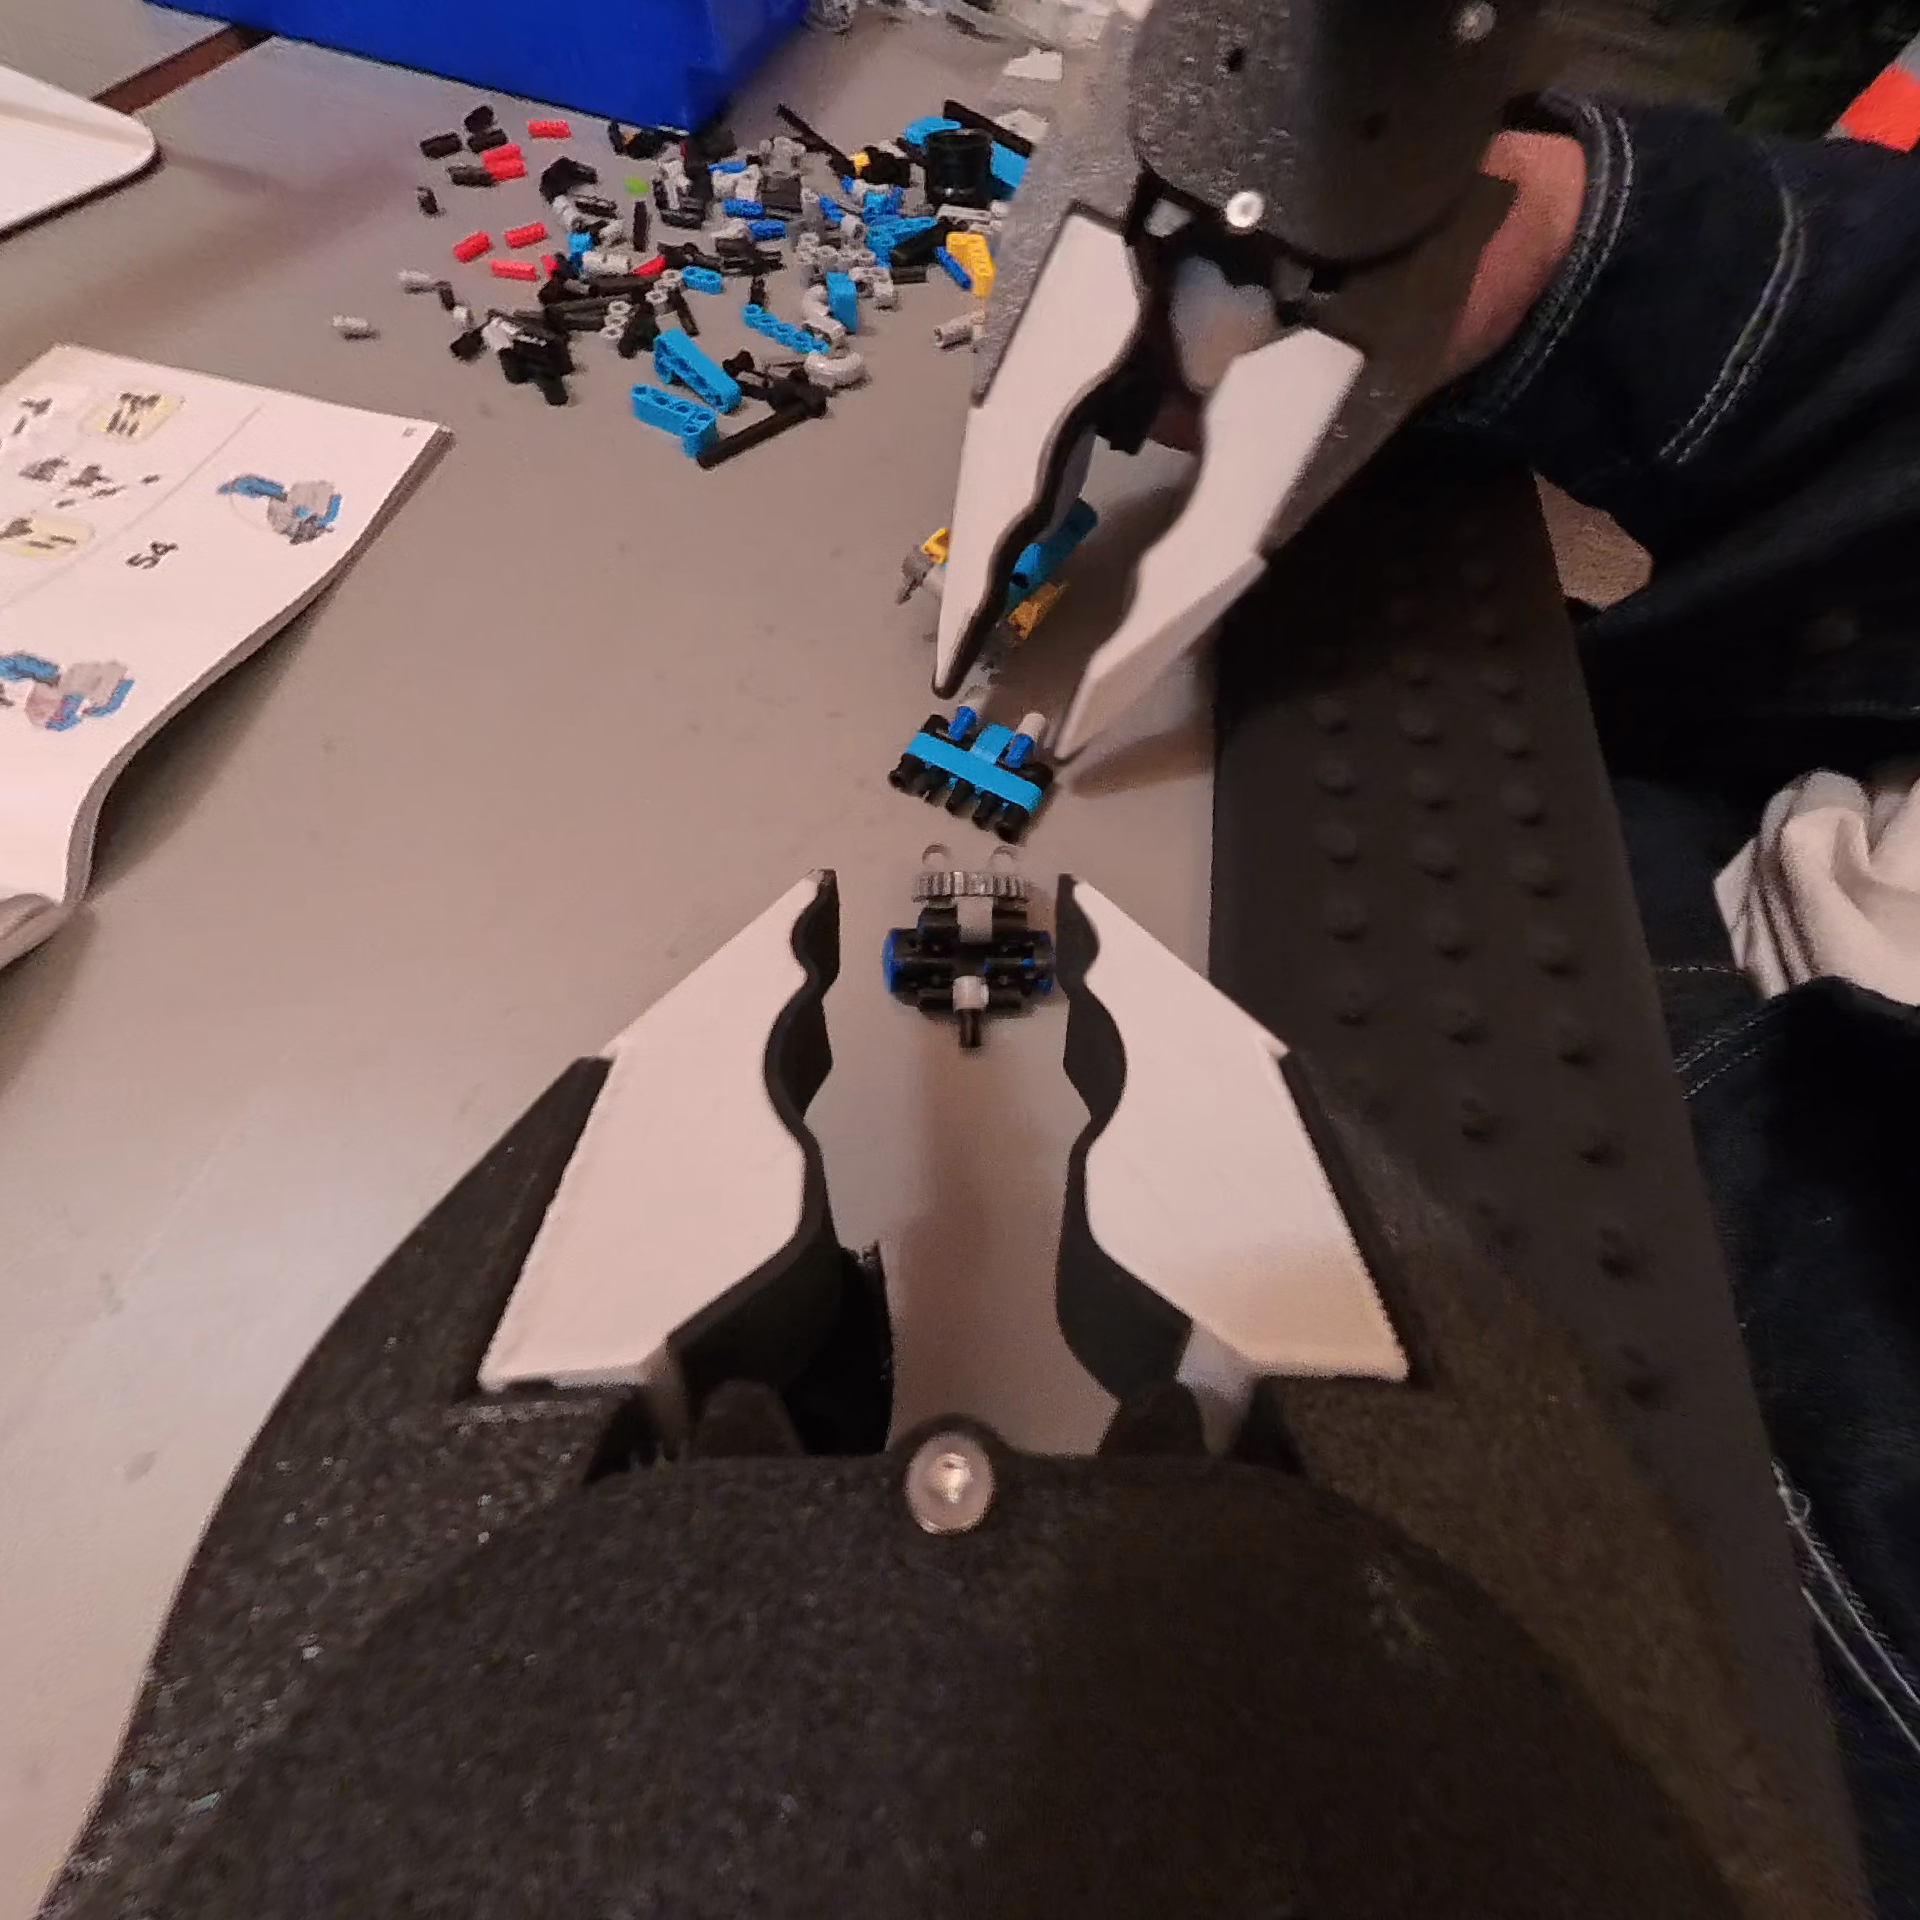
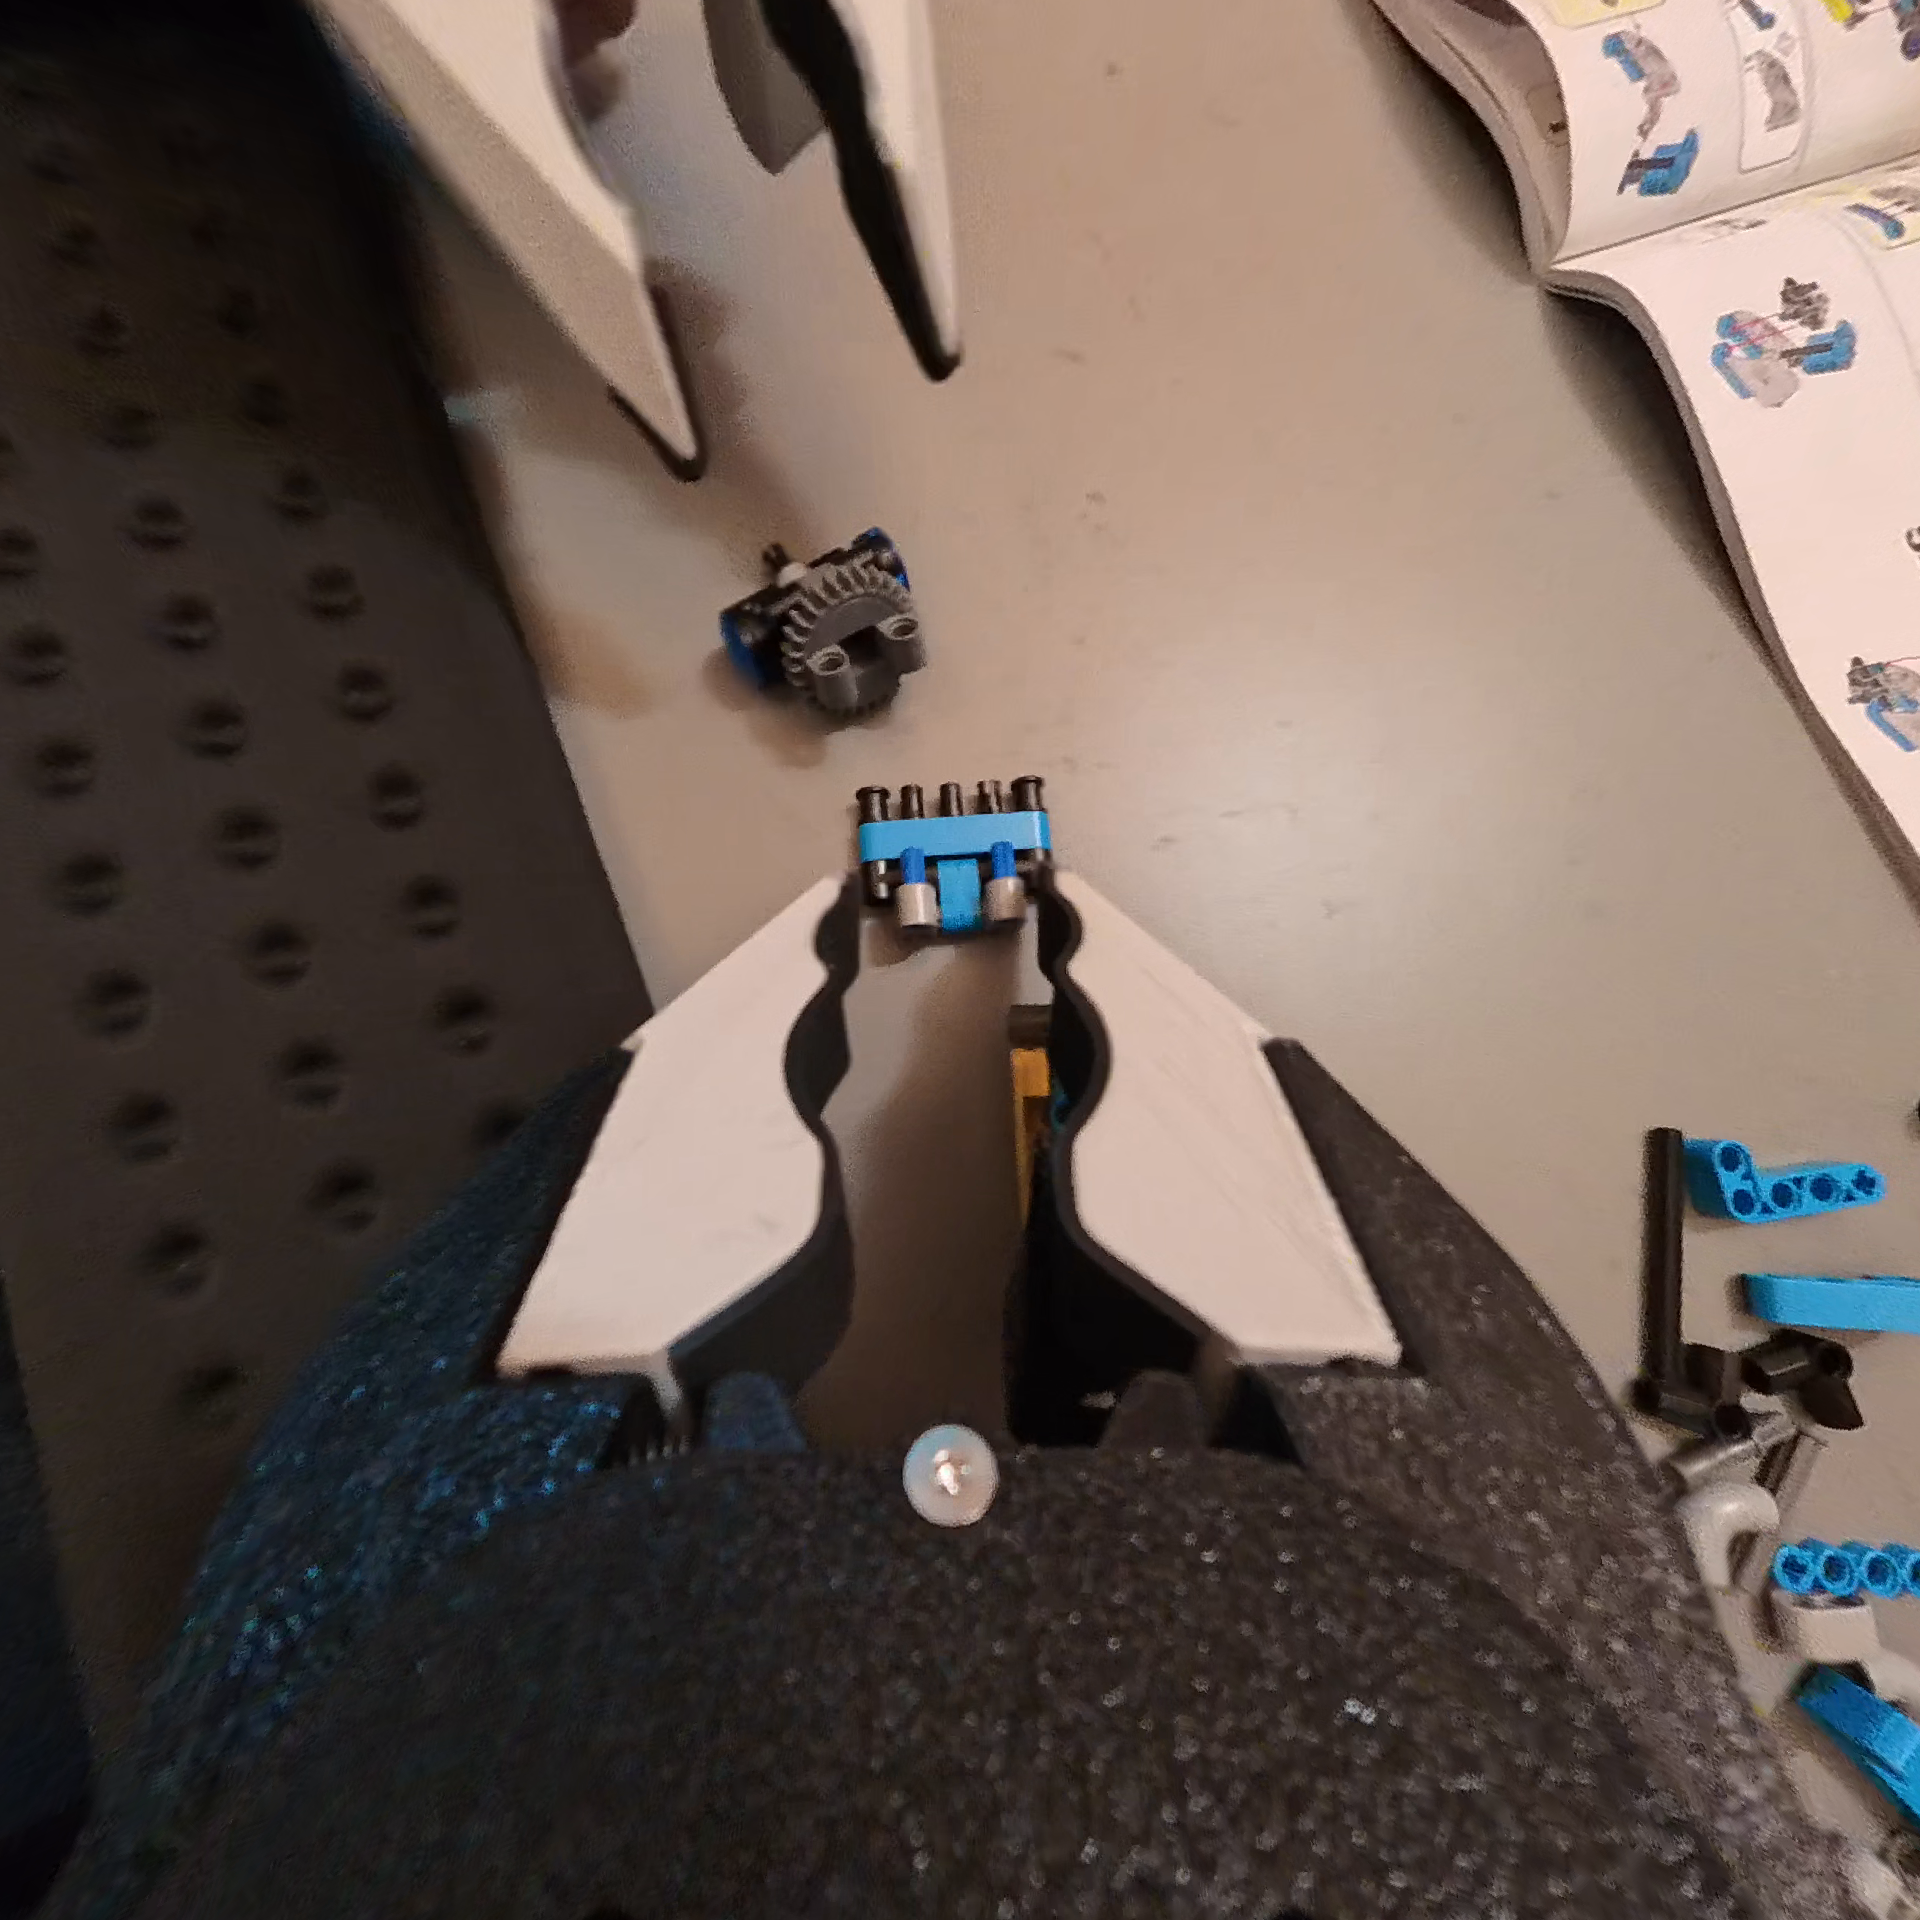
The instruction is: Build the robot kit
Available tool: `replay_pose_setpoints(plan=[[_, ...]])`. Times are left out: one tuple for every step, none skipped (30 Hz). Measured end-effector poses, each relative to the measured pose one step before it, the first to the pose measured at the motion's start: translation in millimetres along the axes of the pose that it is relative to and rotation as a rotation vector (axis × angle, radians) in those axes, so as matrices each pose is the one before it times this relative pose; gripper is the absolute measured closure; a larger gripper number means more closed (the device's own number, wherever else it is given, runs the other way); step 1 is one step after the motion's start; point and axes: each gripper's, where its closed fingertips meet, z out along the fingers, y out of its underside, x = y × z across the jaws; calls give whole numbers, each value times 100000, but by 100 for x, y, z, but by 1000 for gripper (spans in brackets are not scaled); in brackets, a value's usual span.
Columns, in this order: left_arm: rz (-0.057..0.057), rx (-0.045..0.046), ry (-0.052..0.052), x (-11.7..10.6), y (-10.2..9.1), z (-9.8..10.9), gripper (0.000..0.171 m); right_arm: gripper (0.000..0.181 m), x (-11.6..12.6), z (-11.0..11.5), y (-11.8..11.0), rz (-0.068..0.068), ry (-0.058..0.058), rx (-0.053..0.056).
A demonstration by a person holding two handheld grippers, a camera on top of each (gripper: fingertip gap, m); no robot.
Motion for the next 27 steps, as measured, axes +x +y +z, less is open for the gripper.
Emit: replay_pose_setpoints(plan=[[700, 103, 1006, 301, -68, 85, 130, 155, 308, -5, -1, 676, 392, -132], [236, -717, 1385, 315, 102, 174, 129, 158, 200, 21, -23, 288, 422, 129], [215, -1961, 216, 121, 318, 240, 127, 158, 24, 46, -71, -328, 12, 559], [681, -2411, -1063, -70, 430, 291, 124, 157, -29, 47, 9, -1256, 559, -163], [1211, -2436, -758, 3, 426, 330, 119, 155, -62, 77, 86, -2000, 1046, -945], [1136, -2117, -1350, -70, 312, 290, 117, 152, -49, 100, 84, -1871, 1422, -1334], [919, -792, -1022, -9, 89, 251, 116, 151, -30, 38, -113, -1404, 1482, 114], [491, -147, 934, 292, -24, 272, 116, 150, -107, 53, -99, -913, 490, 258], [107, -1163, 921, 245, 107, 341, 117, 151, -97, 103, -47, -29, -513, 84], [454, -2302, -1427, -133, 282, 374, 119, 151, -15, 87, -28, 1219, -1101, -5], [1276, -2443, -1362, -100, 315, 349, 123, 153, 30, 36, -89, 1416, -1051, 230], [1254, -1962, -1125, -68, 237, 284, 127, 155, -63, 34, -26, 373, -903, -221], [860, -858, -1202, -109, 48, 175, 129, 155, -82, 34, -21, 79, -368, -292], [411, 34, -381, -32, -93, 71, 130, 155, -104, 50, -76, 18, -263, 237], [-56, -5, 462, 44, -60, 23, 130, 158, -207, 60, -125, -352, -597, 685], [-826, 61, -133, -133, -11, -39, 130, 158, -70, 37, -69, -524, 408, 191], [-1604, 911, -59, -210, -98, -201, 130, 158, 118, 8, -80, -566, 1712, 118], [-2712, 2957, 254, -296, -391, -411, 130, 158, 93, -20, -136, -742, 1694, 601], [-4145, 5087, 355, -423, -725, -661, 130, 158, 80, -57, -270, -691, 1720, 1526], [-5159, 6083, 1653, -371, -877, -806, 130, 158, 162, -135, -416, -473, 2371, 2694], [-5874, 6382, 3528, -154, -932, -858, 130, 158, 76, -160, -441, 83, 1745, 2931], [-6177, 6352, 3724, -104, -962, -837, 130, 158, -48, -162, -372, 231, 573, 2590], [-5643, 6608, 3888, 41, -1020, -793, 130, 158, 153, -182, -216, -457, 1588, 1788], [-5333, 6862, 5920, 439, -1074, -728, 130, 158, 247, -171, -130, -919, 2023, 1314], [-5502, 6396, 7259, 714, -1056, -601, 131, 158, -180, -83, -118, -267, -1290, 1328], [-5318, 6348, 5754, 530, -1036, -508, 131, 158, -491, 7, -40, 562, -3896, 686], [-4314, 5430, 4140, 297, -871, -417, 131, 158, -345, 21, -6, 561, -3044, 231]])
